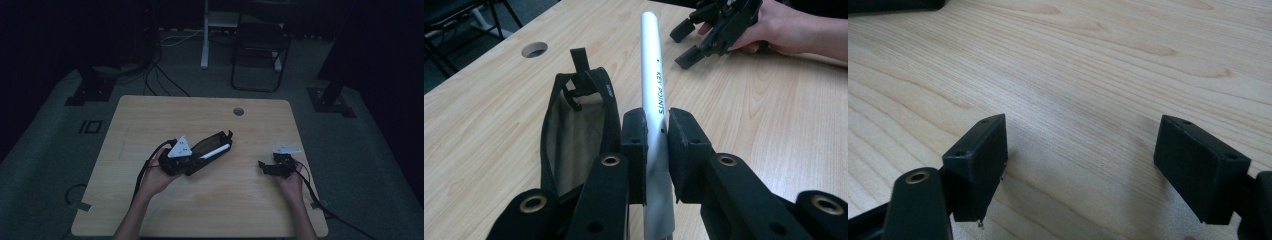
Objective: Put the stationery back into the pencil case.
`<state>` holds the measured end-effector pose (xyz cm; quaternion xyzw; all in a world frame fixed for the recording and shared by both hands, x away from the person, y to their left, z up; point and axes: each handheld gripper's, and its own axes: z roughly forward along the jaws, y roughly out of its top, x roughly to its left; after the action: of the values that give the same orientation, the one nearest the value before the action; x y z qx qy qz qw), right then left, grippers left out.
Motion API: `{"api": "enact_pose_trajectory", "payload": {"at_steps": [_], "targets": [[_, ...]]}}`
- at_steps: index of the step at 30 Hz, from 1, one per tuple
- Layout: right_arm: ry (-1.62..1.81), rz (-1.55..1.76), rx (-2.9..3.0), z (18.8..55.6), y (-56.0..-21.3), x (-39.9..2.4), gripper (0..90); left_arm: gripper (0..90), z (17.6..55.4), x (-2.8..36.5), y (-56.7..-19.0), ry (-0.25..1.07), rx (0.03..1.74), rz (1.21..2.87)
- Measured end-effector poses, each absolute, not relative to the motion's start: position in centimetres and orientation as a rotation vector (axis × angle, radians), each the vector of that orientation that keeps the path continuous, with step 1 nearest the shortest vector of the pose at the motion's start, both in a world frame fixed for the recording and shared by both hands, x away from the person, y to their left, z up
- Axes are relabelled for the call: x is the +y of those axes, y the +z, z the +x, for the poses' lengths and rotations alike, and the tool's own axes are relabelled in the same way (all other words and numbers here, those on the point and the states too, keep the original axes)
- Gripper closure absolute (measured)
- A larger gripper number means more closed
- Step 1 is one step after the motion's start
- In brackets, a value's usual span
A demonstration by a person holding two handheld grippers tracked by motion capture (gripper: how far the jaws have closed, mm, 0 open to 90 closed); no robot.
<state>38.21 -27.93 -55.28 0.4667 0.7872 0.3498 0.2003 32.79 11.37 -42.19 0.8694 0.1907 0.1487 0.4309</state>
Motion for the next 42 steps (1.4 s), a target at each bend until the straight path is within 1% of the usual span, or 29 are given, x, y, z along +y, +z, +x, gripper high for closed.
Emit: {"api": "enact_pose_trajectory", "payload": {"at_steps": [14, 42], "targets": [[0.978, 1.305, 2.200, 38.2, -55.3, -27.9, 21.4, 78.9, 33.3, 11.8, -41.8, 0.390, 0.486, 2.161], [0.977, 1.304, 2.200, 38.2, -55.3, -27.9, 21.3, 78.9, 35.3, 12.2, -42.2, 0.407, 0.533, 2.164]]}}
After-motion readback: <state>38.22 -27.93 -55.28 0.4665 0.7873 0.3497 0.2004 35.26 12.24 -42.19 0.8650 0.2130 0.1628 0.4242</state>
